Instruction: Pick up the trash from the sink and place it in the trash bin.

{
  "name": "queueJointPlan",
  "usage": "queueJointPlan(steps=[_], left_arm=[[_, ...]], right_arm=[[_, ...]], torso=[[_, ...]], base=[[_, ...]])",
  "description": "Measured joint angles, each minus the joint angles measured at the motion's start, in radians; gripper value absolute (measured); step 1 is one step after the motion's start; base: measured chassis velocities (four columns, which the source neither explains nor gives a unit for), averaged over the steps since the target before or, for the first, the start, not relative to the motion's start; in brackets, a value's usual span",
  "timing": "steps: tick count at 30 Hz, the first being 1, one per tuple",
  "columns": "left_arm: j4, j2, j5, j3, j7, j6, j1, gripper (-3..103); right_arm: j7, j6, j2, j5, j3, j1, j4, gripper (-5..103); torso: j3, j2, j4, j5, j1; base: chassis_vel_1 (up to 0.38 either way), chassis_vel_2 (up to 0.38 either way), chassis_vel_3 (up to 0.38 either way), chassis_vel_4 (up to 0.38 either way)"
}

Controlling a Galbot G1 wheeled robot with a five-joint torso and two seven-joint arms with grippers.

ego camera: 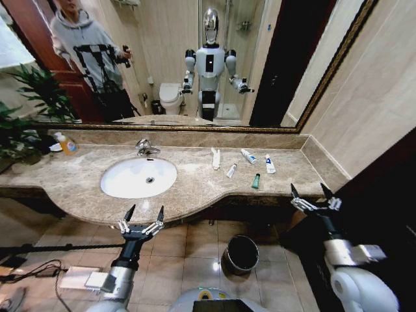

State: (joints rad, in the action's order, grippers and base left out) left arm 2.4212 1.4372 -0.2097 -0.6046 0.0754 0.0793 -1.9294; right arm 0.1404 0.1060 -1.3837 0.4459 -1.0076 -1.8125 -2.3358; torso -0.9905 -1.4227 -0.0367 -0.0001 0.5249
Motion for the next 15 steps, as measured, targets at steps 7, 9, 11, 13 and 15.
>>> queueJointPlan(steps=[7, 9, 11, 13, 15], left_arm=[[0.000, 0.000, 0.000, 0.000, 0.000, 0.000, 0.000, 100], [0.000, 0.000, 0.000, 0.000, 0.000, 0.000, 0.000, 100], [0.000, 0.000, 0.000, 0.000, 0.000, 0.000, 0.000, 100], [0.000, 0.000, 0.000, 0.000, 0.000, 0.000, 0.000, 100], [0.000, 0.000, 0.000, 0.000, 0.000, 0.000, 0.000, 100]], right_arm=[[-0.062, -0.016, -0.046, -0.135, 0.132, -0.012, -0.051, 100], [-0.065, -0.033, -0.045, -0.155, 0.151, 0.007, -0.047, 100], [-0.075, -0.092, -0.025, -0.175, 0.185, 0.054, -0.030, 100], [-0.084, -0.122, -0.011, -0.179, 0.199, 0.083, -0.017, 100], [-0.093, -0.166, 0.015, -0.180, 0.214, 0.127, 0.003, 100]], torso=[[0.000, 0.000, 0.0000, 0.0000, 0.000], [0.000, 0.000, -0.0001, 0.0000, 0.000], [0.000, 0.000, -0.0001, -0.0001, 0.000], [0.000, 0.000, -0.0001, 0.0004, 0.000], [0.000, 0.000, -0.0001, 0.0002, 0.000]], base=[[0.000, 0.000, 0.000, 0.000], [0.000, 0.000, 0.000, 0.000], [0.000, 0.000, 0.000, 0.000], [0.000, 0.000, 0.000, 0.000], [0.000, 0.000, 0.000, 0.000]])
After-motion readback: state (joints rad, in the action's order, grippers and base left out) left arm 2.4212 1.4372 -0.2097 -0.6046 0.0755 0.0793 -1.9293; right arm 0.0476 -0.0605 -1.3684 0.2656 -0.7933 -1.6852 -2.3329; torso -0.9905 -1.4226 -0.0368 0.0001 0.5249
